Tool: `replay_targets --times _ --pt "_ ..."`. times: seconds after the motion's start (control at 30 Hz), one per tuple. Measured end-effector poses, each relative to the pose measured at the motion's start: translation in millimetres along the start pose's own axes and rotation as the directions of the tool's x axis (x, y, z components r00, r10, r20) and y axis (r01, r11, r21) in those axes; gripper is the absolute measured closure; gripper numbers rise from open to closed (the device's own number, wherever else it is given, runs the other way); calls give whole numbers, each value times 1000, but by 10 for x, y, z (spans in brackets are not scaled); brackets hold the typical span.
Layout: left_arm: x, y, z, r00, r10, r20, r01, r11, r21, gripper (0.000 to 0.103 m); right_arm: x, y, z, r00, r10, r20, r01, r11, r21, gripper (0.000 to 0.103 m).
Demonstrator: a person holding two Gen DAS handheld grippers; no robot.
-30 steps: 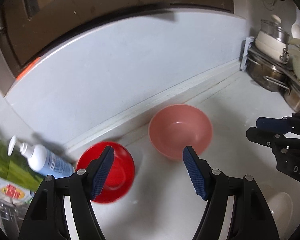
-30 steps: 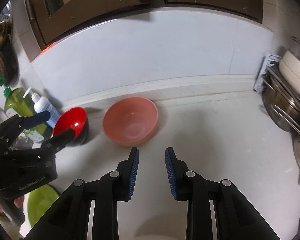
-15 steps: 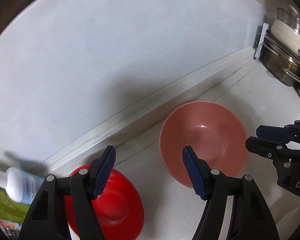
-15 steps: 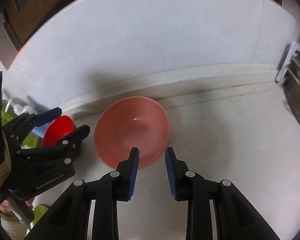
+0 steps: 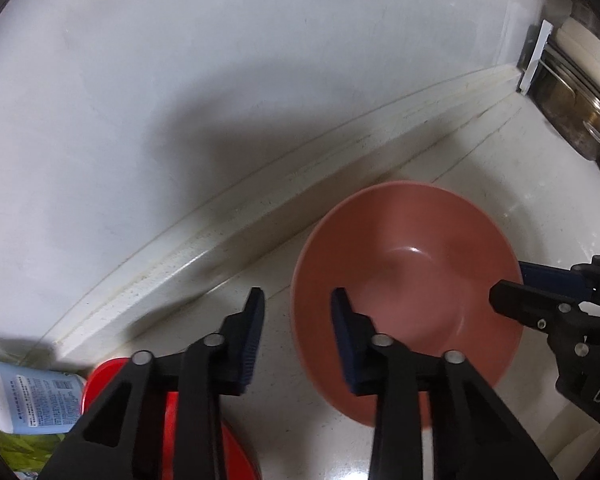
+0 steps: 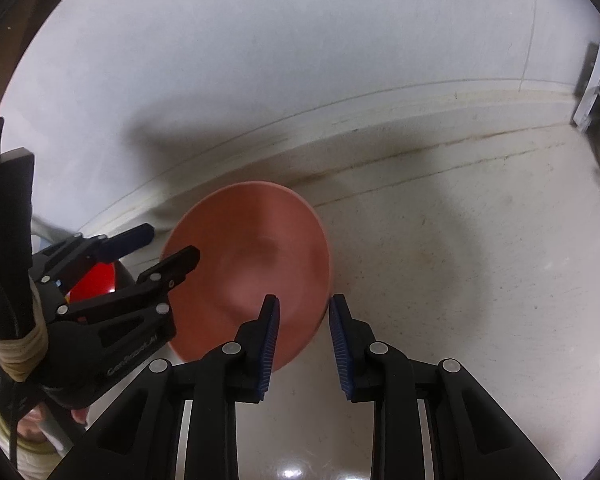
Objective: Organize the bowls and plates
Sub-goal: 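Move both grippers to the pink bowl and close on its rim, then carry the pink bowl with both grippers over the white bowl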
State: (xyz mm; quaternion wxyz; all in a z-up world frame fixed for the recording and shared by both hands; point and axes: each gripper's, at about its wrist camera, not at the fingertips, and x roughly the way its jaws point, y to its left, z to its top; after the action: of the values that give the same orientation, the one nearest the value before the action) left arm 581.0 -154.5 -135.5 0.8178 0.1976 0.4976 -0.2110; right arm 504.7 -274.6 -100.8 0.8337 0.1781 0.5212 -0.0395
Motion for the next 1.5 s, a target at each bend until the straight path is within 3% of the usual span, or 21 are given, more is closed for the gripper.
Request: replay_targets --times 0.07,0.13,0.37,0.7,1.0,1.5 --pt "28 -2 -5 1000 -8 -13 8 1000 -3 88 30 -9 5 1000 -5 -9 5 1000 3 82" --pt "32 -19 -11 1000 -2 -12 2 1000 -5 91 58 -37 20 1000 -10 -16 11 1000 9 90" --pt "-152 -55 -68 1000 -21 -2 21 999 -40 93 67 -87 56 1000 -22 -9 22 999 31 92" --pt "-776 -261 -344 997 -78 21 80 994 -80 93 -457 -14 -39 999 -32 43 31 999 15 93" --pt "-1375 -418 -710 987 -152 56 155 986 -63 92 -962 -21 -402 999 -27 37 26 1000 15 93" --pt "-1923 -1006 -1318 966 -249 75 250 968 -5 89 -1703 -283 -1292 995 -82 56 82 997 12 93"
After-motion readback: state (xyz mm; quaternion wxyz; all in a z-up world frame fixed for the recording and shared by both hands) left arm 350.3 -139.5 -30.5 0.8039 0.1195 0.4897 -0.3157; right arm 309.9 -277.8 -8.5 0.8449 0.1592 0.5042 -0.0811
